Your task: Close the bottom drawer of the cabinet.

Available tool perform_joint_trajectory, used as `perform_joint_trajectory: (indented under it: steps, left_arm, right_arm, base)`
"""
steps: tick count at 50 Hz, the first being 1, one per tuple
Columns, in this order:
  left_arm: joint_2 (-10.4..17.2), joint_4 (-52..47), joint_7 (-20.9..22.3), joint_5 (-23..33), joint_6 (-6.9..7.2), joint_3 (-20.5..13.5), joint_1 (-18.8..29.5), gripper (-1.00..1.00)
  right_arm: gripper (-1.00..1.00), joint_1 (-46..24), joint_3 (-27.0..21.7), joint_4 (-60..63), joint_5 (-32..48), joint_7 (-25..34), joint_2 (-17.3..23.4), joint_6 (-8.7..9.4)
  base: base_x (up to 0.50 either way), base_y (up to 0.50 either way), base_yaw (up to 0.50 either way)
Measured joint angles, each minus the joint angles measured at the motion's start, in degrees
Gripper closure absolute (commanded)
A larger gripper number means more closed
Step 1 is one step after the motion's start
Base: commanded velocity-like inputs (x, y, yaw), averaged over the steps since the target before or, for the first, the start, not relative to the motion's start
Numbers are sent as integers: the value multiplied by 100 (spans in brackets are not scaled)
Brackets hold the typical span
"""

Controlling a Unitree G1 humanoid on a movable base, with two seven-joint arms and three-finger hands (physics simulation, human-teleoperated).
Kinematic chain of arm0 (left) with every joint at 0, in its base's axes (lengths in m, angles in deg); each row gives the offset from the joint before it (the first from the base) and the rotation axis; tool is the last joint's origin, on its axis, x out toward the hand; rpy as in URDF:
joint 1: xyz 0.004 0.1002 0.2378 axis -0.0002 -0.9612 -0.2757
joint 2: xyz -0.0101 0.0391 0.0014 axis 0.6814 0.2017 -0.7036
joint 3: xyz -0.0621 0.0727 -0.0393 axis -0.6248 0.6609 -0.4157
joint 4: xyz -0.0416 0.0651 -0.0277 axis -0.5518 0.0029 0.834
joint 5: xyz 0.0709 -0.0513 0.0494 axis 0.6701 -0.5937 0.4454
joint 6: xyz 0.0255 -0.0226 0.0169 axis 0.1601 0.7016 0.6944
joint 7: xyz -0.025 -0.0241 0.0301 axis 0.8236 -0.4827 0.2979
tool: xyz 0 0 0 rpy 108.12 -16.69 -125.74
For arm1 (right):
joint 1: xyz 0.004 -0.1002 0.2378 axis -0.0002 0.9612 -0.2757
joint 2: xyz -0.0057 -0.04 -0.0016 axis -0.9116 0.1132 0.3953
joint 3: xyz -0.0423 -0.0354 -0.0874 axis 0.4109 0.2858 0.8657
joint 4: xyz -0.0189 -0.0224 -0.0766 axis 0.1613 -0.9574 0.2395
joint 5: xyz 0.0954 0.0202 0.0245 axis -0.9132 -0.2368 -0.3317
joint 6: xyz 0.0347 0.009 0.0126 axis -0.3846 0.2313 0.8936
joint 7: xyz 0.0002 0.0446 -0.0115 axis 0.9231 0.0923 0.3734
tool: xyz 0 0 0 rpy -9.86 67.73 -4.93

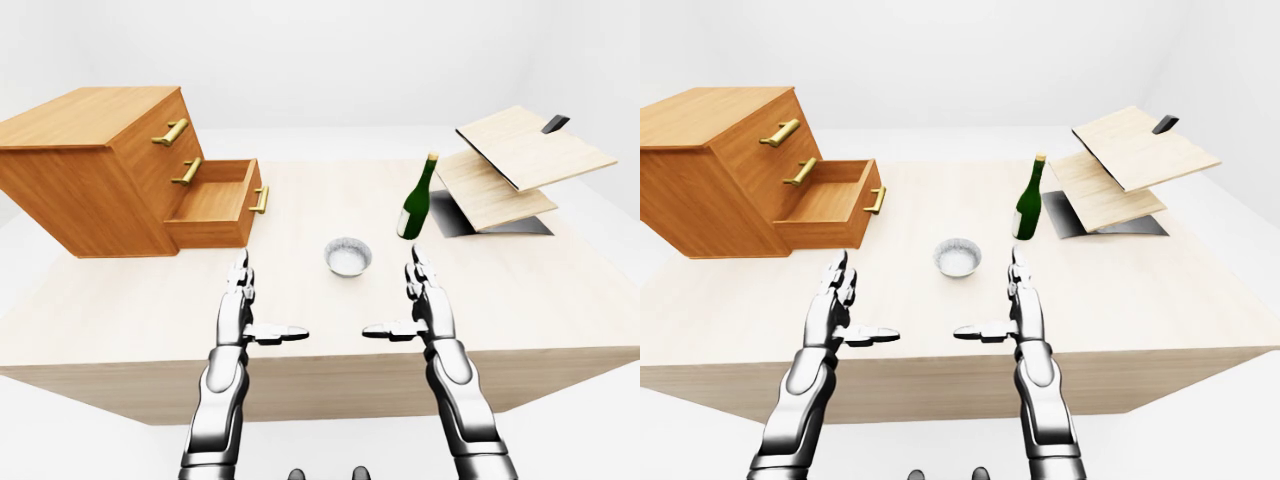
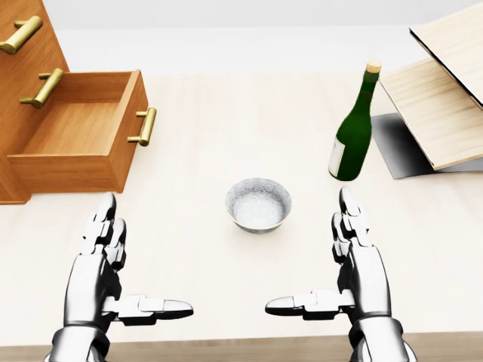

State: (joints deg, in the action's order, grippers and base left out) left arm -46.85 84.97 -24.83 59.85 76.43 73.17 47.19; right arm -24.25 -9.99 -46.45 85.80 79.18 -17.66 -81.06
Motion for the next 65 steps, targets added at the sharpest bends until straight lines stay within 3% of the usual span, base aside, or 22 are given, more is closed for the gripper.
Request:
perform_joint_trajectory:
  steps: [11, 19, 27, 33, 39, 49, 65]
  left_arm:
    - [48, -20, 120, -55, 39, -90, 9, -100]
    - [53, -42, 168, -68, 66, -98, 1, -100]
    - [47, -64, 195, -72, 85, -85, -15, -100]
    - [43, -67, 199, -65, 79, -74, -25, -100]
    - [38, -51, 199, -52, 55, -63, -31, -100]
    - [34, -18, 200, -41, 19, -51, -39, -100]
    - [31, 8, 196, -28, -6, -43, -53, -100]
  right_arm:
    - [-100, 24, -90, 224, 2, 38, 41, 138]
    - [-100, 17, -336, 842, -89, -82, 105, 470]
    - [-100, -157, -1180, 1884, -730, -552, 292, 470]
    - [-100, -224, -1982, 2311, -1390, -1238, 517, 470]
    - [-100, -229, -2466, 2577, -1747, -1794, 712, 470]
    - [-100, -214, -2791, 2775, -2083, -2082, 862, 470]
    - [-100, -183, -2861, 2848, -2202, -2012, 891, 470]
  base:
    - [0, 0, 0]
    - [0, 0, 0]
    - [0, 0, 0]
    - [0, 0, 0]
    - [0, 0, 0]
    - [0, 0, 0]
    - [23, 0, 0]
